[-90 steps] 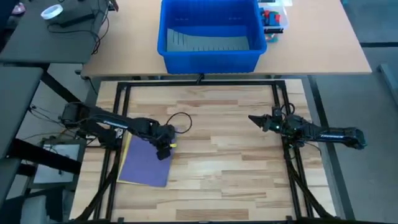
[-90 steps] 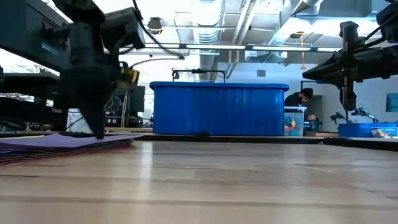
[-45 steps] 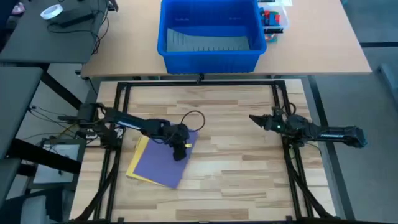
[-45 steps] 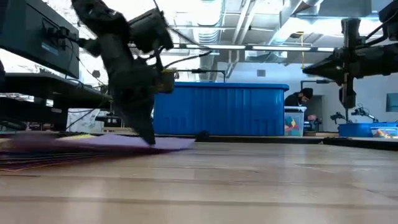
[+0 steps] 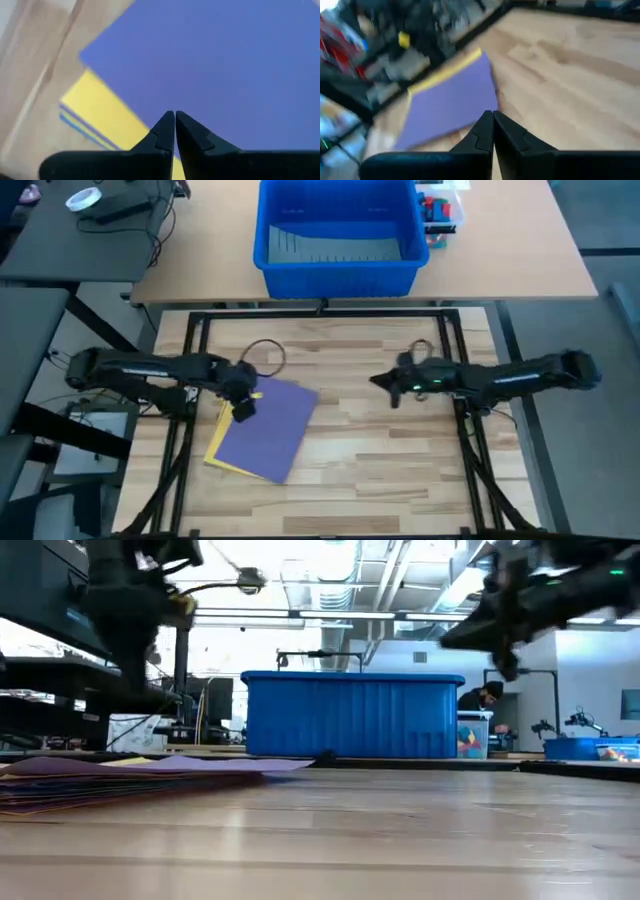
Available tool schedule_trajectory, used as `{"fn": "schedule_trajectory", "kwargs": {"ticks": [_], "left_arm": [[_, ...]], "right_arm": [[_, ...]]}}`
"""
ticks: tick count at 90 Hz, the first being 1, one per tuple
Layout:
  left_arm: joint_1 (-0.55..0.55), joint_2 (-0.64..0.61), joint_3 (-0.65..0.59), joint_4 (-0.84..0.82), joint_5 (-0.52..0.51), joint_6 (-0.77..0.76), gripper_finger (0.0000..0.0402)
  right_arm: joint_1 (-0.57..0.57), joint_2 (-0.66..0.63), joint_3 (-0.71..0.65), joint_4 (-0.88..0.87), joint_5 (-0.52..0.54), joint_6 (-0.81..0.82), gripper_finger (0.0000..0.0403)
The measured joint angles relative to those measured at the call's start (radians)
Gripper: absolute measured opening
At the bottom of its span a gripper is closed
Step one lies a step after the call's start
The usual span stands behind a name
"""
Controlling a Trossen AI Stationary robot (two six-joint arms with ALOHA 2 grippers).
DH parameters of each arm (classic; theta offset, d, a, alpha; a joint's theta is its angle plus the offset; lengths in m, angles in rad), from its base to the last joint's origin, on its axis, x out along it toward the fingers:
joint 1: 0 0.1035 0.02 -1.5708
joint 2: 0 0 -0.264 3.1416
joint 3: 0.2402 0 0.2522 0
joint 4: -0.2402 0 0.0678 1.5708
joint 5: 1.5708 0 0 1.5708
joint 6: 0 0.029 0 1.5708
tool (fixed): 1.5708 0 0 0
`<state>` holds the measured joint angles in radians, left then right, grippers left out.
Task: Organize paper
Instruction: Adjust the purple paper
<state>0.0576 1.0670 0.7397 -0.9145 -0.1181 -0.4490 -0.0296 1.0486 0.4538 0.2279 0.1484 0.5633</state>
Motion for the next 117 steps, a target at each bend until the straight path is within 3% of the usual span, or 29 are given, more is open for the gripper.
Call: {"fn": "schedule_trajectory", "kwargs": {"ticks": [25,40,62,77,88,98,117], "left_arm": [[0.052,-0.105,-0.253,0.134,0.008,-0.044,0.0],[0.062,-0.103,-0.308,0.189,0.0,-0.108,0.0],[0.062,-0.099,-0.32,0.191,-0.005,-0.113,0.0],[0.062,-0.099,-0.32,0.192,-0.008,-0.117,0.0],[0.062,-0.099,-0.32,0.188,-0.01,-0.135,0.0],[0.062,-0.099,-0.32,0.183,-0.011,-0.136,0.0],[0.062,-0.099,-0.32,0.17,-0.011,-0.136,0.0]], "right_arm": [[0.044,0.537,0.376,-0.017,-0.02,-0.038,0.0],[0.05,0.776,0.592,-0.114,-0.02,-0.013,0.0],[0.058,1.025,0.888,-0.22,-0.05,-0.014,0.0],[0.06,1.097,0.991,-0.426,-0.059,-0.019,0.0],[0.057,1.095,0.995,-0.582,-0.098,-0.048,0.0],[0.056,1.06,0.995,-0.826,-0.096,-0.128,0.0],[0.027,0.997,0.986,-1.199,0.058,-0.373,0.0]]}}
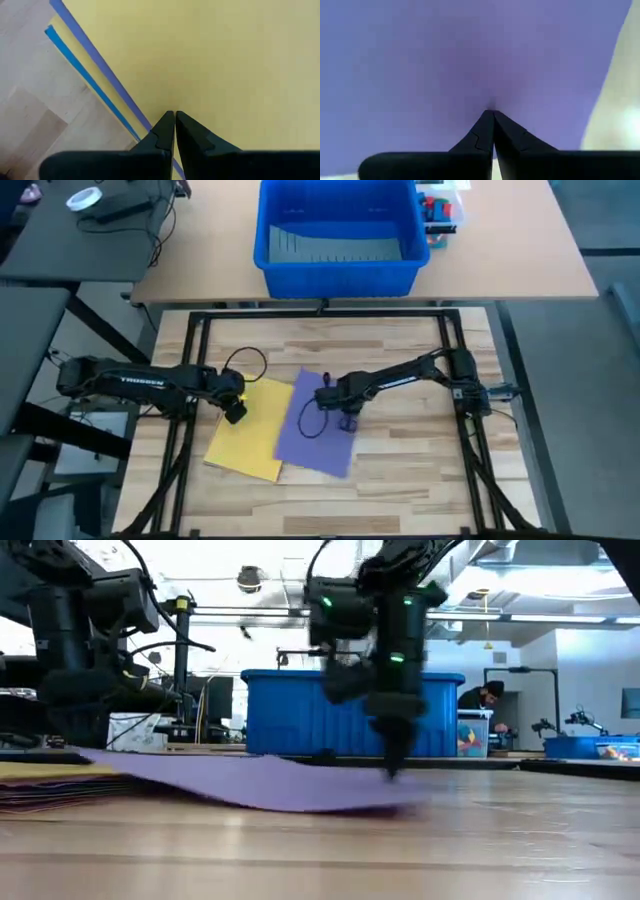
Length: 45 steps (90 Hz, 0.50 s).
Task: Organize paper
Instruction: Adjust the purple paper
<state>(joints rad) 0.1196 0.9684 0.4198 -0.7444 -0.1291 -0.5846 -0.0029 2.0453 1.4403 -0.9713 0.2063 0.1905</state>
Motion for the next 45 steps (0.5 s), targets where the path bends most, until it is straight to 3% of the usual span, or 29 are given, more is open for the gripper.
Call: {"fn": "schedule_trajectory", "kwargs": {"ticks": [13,24,45], "left_arm": [[0.0,-0.003,0.004,0.001,0.0,0.0,0.0],[0.0,-0.008,0.026,-0.004,0.0,-0.002,0.0],[0.0,-0.008,0.045,0.0,0.0,-0.012,0.0]], "right_arm": [[-0.042,-0.123,0.002,0.022,-0.034,-0.025,0.0],[-0.029,-0.213,-0.015,0.157,-0.089,0.088,0.0],[0.035,-0.232,-0.237,0.236,-0.134,0.342,0.0]]}}
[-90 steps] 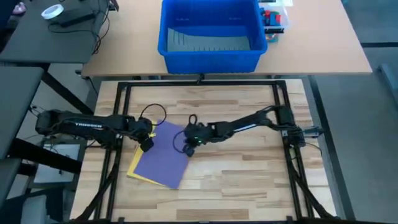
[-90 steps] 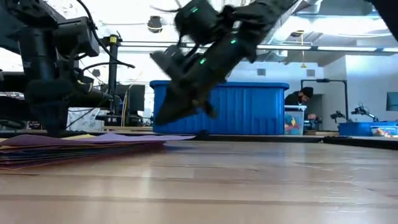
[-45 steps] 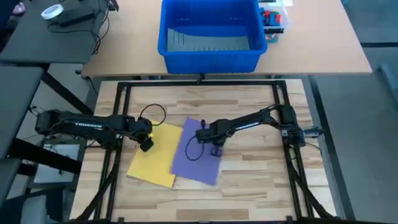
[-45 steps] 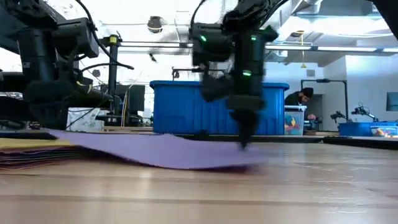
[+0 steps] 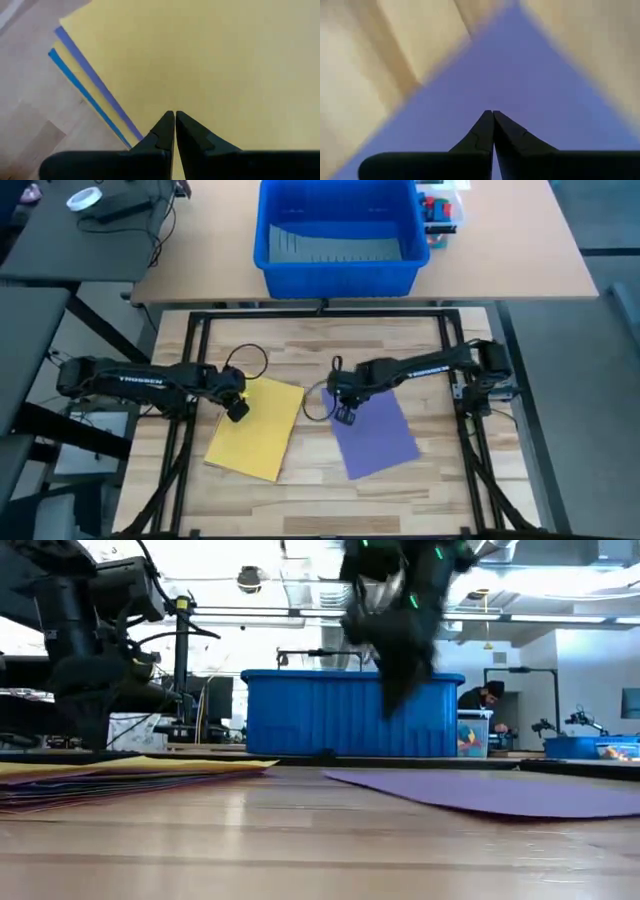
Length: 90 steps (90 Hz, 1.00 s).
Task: Organize paper
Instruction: Adjust the purple paper
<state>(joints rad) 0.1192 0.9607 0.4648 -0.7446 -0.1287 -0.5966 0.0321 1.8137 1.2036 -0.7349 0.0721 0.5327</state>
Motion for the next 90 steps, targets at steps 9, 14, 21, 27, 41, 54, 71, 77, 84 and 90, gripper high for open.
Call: {"fn": "schedule_trajectory", "kwargs": {"ticks": [9,14,21,27,41,54,71,77,84,90], "left_arm": [[0.0,0.0,0.0,0.001,0.0,-0.009,0.0],[0.0,0.0,0.0,0.002,0.0,-0.009,0.0],[0.0,0.0,0.0,0.002,0.0,-0.008,0.0],[0.0,0.0,0.0,0.003,0.0,-0.008,0.0],[0.0,0.0,0.0,0.003,0.018,-0.016,0.0],[0.0,0.0,0.0,0.001,0.024,-0.036,0.0],[0.0,0.0,0.0,0.0,0.036,-0.038,0.0],[0.0,0.0,0.0,-0.001,0.037,-0.047,0.0],[0.0,0.0,0.0,-0.005,0.037,-0.063,0.0],[0.0,0.0,0.0,-0.004,0.037,-0.072,0.0]], "right_arm": [[0.029,-0.014,-0.094,0.039,-0.034,0.126,0.0],[0.042,-0.018,-0.137,0.07,-0.053,0.172,0.0],[0.049,-0.024,-0.18,0.124,-0.058,0.211,0.0],[0.032,-0.029,-0.213,0.15,-0.065,0.234,0.0],[-0.077,-0.033,-0.268,0.156,-0.082,0.248,0.0],[-0.201,-0.035,-0.282,0.152,-0.083,0.126,0.0],[-0.378,-0.034,-0.283,0.106,-0.067,0.039,0.0],[-0.437,-0.039,-0.283,0.085,-0.066,0.034,0.0],[-0.499,-0.055,-0.287,0.07,-0.049,0.035,0.0],[-0.545,-0.08,-0.294,0.051,-0.002,0.039,0.0]]}}
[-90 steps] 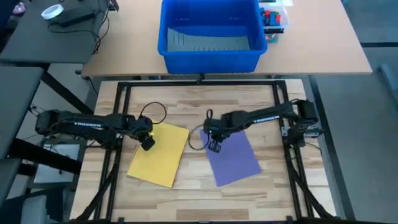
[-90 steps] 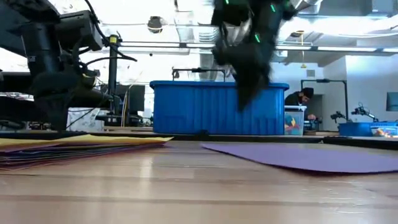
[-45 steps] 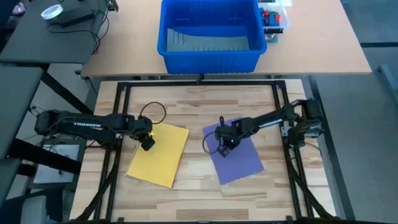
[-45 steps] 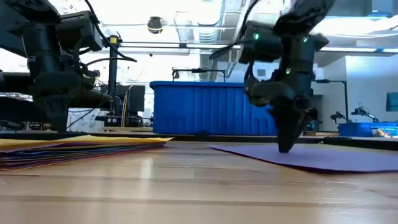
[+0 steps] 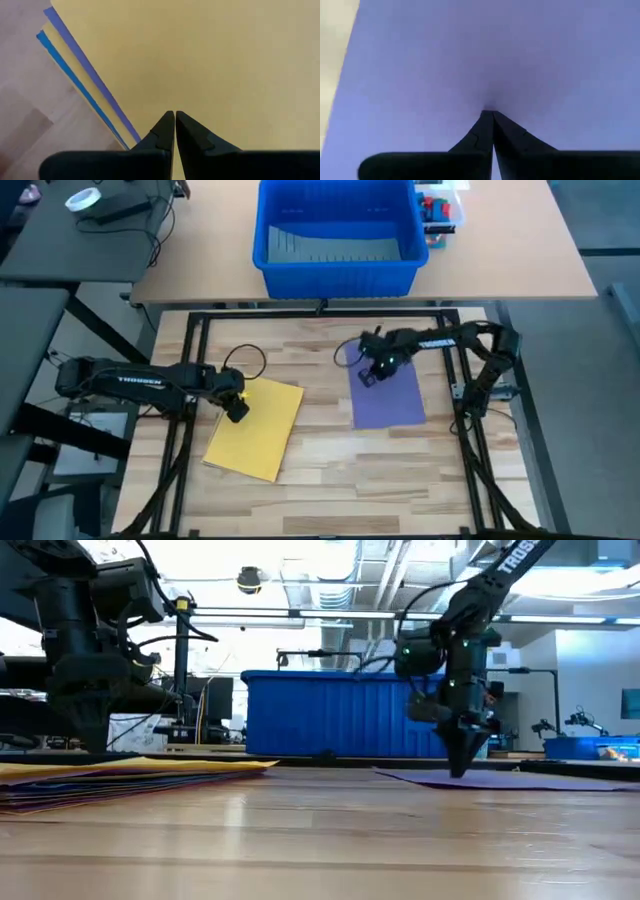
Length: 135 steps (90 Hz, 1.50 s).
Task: Organize paper
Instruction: Adjust the purple paper
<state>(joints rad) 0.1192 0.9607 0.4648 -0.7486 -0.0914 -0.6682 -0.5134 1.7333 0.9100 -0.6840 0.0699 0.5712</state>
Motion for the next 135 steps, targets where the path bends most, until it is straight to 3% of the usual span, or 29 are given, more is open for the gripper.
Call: {"fn": "schedule_trajectory", "kwargs": {"ticks": [21,38,51,69,83,104,135], "left_arm": [[0.0,0.0,0.0,0.003,-0.001,0.017,0.0],[0.0,0.0,0.0,0.005,-0.002,0.024,0.0],[0.0,0.0,0.0,0.005,-0.002,0.024,0.0],[0.0,0.0,0.0,0.005,-0.003,0.023,0.0],[0.0,0.0,0.0,0.007,-0.003,0.026,0.0],[0.0,0.0,0.0,0.006,-0.002,0.04,0.0],[0.0,0.0,0.0,0.006,-0.002,0.038,0.0]], "right_arm": [[-0.096,-0.16,-0.003,-0.034,0.039,-0.057,0.0],[-0.004,-0.236,-0.003,-0.044,0.019,-0.083,0.0],[0.102,-0.219,-0.01,-0.065,0.012,0.001,0.0],[0.129,-0.203,-0.154,-0.014,0.017,0.124,0.0],[0.093,-0.228,-0.227,-0.005,0.016,0.077,0.0],[0.022,-0.229,-0.214,-0.008,0.057,-0.19,0.0],[-0.146,-0.229,-0.214,0.034,0.064,-0.236,0.0]]}}
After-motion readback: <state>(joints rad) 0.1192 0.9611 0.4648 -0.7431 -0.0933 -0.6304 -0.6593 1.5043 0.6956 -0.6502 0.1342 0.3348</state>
